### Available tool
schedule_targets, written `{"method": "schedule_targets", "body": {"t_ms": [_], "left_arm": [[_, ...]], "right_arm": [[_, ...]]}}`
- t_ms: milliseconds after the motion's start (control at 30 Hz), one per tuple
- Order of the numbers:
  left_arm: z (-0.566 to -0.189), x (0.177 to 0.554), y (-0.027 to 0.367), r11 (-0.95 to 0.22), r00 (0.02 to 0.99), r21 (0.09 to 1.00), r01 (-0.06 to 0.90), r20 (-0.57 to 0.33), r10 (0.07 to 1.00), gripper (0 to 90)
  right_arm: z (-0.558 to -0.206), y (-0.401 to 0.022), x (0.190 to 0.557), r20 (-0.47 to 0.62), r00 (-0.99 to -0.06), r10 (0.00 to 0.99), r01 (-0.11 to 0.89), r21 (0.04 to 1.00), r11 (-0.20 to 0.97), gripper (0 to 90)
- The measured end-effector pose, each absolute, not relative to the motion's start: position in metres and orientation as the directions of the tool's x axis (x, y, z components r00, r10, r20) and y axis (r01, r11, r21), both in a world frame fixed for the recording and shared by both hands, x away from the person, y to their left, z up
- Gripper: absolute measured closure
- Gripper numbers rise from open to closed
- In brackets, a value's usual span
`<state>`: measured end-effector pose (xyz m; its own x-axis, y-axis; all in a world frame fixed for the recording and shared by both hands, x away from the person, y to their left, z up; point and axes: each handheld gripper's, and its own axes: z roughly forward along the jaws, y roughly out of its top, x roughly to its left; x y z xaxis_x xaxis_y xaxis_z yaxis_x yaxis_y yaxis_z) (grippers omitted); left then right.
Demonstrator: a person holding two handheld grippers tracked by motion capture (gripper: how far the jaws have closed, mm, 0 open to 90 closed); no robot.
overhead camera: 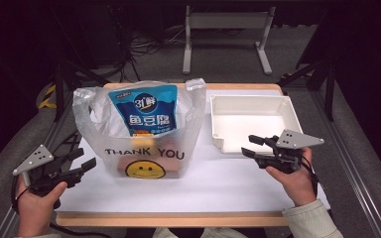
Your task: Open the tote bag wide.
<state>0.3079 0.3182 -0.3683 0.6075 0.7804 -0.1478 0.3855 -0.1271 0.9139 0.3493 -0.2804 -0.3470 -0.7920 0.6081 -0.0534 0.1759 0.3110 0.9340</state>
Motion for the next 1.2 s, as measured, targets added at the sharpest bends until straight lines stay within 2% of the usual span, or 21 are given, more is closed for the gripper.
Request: {"method": "schedule_targets", "body": {"t_ms": [133, 267, 300, 467, 833, 1200], "left_arm": [[-0.363, 0.306, 0.315, -0.141, 0.613, 0.921, 0.364, -0.123, 0.78, 33.0], [-0.355, 0.307, 0.313, -0.128, 0.616, 0.908, 0.4, -0.163, 0.771, 22.2], [-0.352, 0.308, 0.312, -0.12, 0.614, 0.904, 0.41, -0.176, 0.769, 22.2], [-0.344, 0.312, 0.311, -0.141, 0.642, 0.915, 0.378, -0.149, 0.752, 12.2], [-0.328, 0.33, 0.304, -0.143, 0.639, 0.926, 0.351, -0.124, 0.759, 5.2], [-0.326, 0.351, 0.295, -0.133, 0.658, 0.939, 0.317, -0.117, 0.744, 4.2]], "right_arm": [[-0.345, -0.275, 0.35, -0.035, -0.804, 0.593, 0.189, 0.932, 0.31, 45.3], [-0.341, -0.268, 0.352, -0.016, -0.811, 0.585, 0.205, 0.928, 0.31, 36.6], [-0.341, -0.268, 0.352, -0.016, -0.811, 0.585, 0.205, 0.928, 0.31, 36.6], [-0.336, -0.264, 0.355, 0.027, -0.818, 0.574, 0.222, 0.936, 0.272, 31.4], [-0.333, -0.254, 0.358, 0.021, -0.827, 0.562, 0.212, 0.937, 0.278, 29.9], [-0.331, -0.244, 0.36, 0.019, -0.84, 0.543, 0.2, 0.94, 0.277, 30.5]]}}
